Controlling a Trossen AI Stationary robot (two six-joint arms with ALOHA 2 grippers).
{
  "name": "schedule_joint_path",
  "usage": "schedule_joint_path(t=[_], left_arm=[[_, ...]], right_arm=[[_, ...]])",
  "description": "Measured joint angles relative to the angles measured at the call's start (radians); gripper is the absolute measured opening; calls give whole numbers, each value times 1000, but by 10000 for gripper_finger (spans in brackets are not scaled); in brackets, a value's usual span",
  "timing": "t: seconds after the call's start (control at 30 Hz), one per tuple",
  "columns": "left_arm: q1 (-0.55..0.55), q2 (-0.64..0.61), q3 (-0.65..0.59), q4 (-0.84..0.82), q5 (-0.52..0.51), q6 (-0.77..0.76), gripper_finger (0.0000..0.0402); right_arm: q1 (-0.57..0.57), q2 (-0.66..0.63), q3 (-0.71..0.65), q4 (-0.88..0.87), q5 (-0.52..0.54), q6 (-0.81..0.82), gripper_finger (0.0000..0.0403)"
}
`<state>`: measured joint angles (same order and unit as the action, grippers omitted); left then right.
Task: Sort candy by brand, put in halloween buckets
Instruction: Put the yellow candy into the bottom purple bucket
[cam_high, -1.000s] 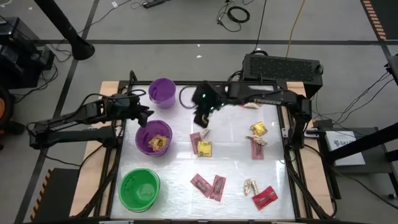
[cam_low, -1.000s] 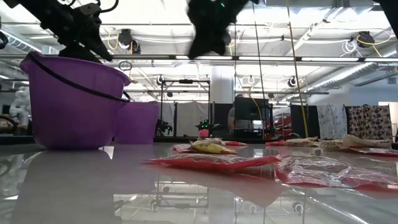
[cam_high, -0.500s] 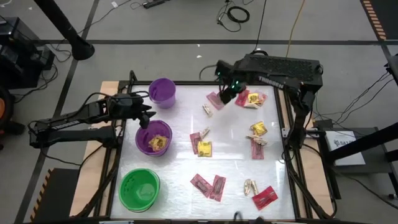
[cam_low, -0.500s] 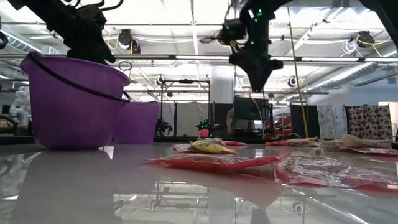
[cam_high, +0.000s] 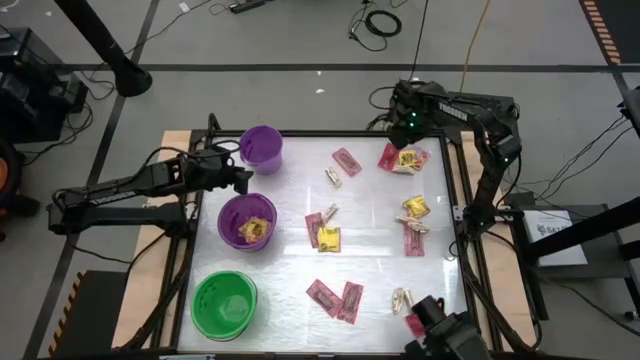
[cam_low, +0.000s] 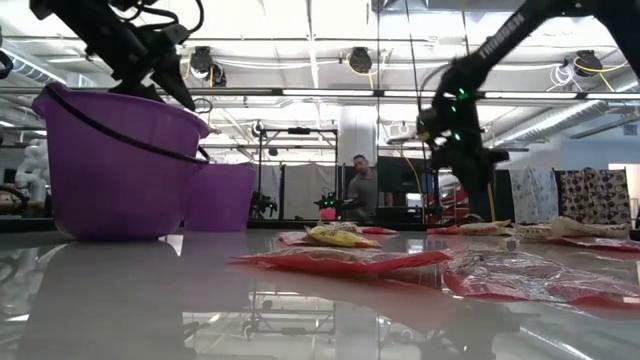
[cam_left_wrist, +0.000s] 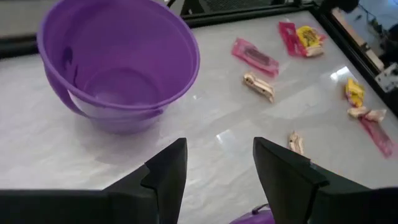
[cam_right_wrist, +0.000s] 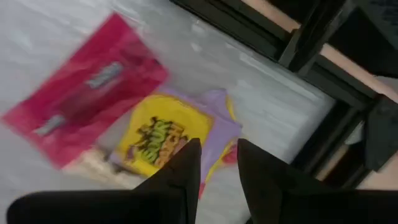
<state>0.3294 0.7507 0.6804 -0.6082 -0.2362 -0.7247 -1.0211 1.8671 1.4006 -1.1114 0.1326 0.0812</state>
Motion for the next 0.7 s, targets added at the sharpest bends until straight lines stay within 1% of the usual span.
schedule_joint_path(t=[0.17,0.33,0.43,0.5,0.6,0.7], left_arm=[[0,36,0,4,-8,-24,191],[0,64,0,-2,-6,-8,191],[-1,76,0,-3,15,24,191],[-1,81,0,-4,39,35,191],[-4,89,0,-8,54,69,191],[-5,93,0,-8,56,101,191]], right_arm=[[-42,0,-92,71,-31,-17,98],[-44,0,-170,148,-37,20,98],[-44,-2,-217,159,-56,42,98],[-34,-2,-221,159,-76,46,95],[-26,-2,-221,156,-75,76,78],[-25,-2,-221,157,-81,108,37]])
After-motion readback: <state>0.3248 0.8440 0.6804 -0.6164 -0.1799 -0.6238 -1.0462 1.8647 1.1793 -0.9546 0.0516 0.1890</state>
